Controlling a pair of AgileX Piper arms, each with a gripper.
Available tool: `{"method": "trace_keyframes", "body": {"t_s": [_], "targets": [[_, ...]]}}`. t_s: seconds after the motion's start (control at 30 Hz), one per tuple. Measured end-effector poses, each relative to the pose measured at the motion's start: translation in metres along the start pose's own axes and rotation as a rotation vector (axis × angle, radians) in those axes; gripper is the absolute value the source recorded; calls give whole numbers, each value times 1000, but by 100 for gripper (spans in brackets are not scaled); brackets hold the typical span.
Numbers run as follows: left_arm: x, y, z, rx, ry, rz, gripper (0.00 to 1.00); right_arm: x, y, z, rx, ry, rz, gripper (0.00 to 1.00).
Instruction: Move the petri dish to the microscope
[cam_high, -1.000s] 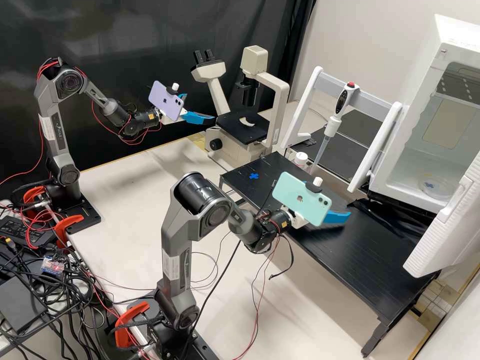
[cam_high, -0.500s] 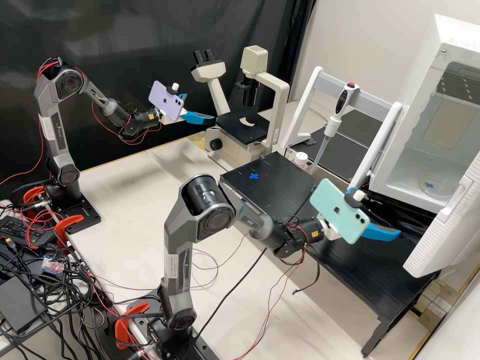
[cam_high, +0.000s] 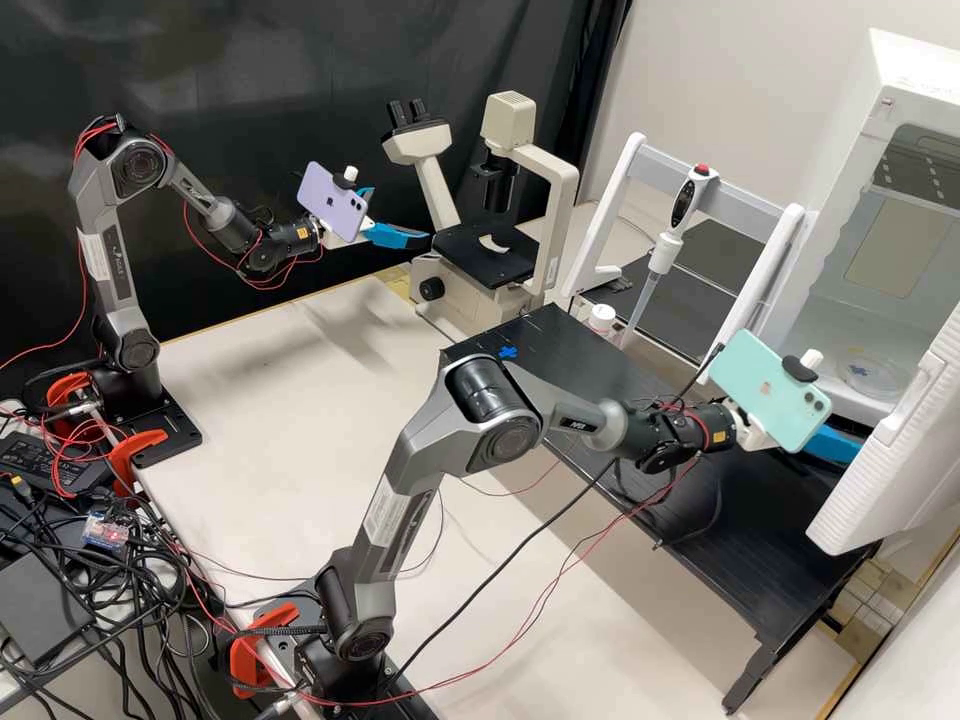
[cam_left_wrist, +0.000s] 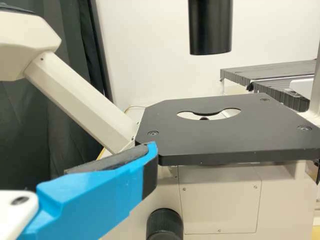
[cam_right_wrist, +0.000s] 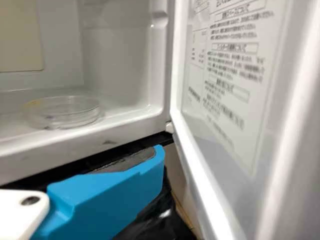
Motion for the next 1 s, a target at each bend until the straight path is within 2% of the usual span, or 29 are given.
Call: {"method": "trace_keyframes", "body": {"t_s": [0.23, 0.43, 0.5, 0.57, 0.73, 0.8, 0.87, 1.0], "targets": [[0, 0, 0, 0, 0, 0, 100, 16, 13, -18, 22, 28, 35, 100], [0, 0, 0, 0, 0, 0, 100, 27, 6, -34, 29, 66, 19, 100], [0, 0, 0, 0, 0, 0, 100, 33, 0, -39, 23, 74, 1, 100], [0, 0, 0, 0, 0, 0, 100, 41, -9, -41, -17, 68, -25, 100], [0, 0, 0, 0, 0, 0, 100, 58, -29, -37, -65, 28, -82, 100], [0, 0, 0, 0, 0, 0, 100, 64, -35, -32, -61, 8, -93, 100], [0, 0, 0, 0, 0, 0, 100, 70, -36, -30, -42, -6, -82, 100], [0, 0, 0, 0, 0, 0, 100, 77, -38, -29, -68, -11, -71, 100]]}}
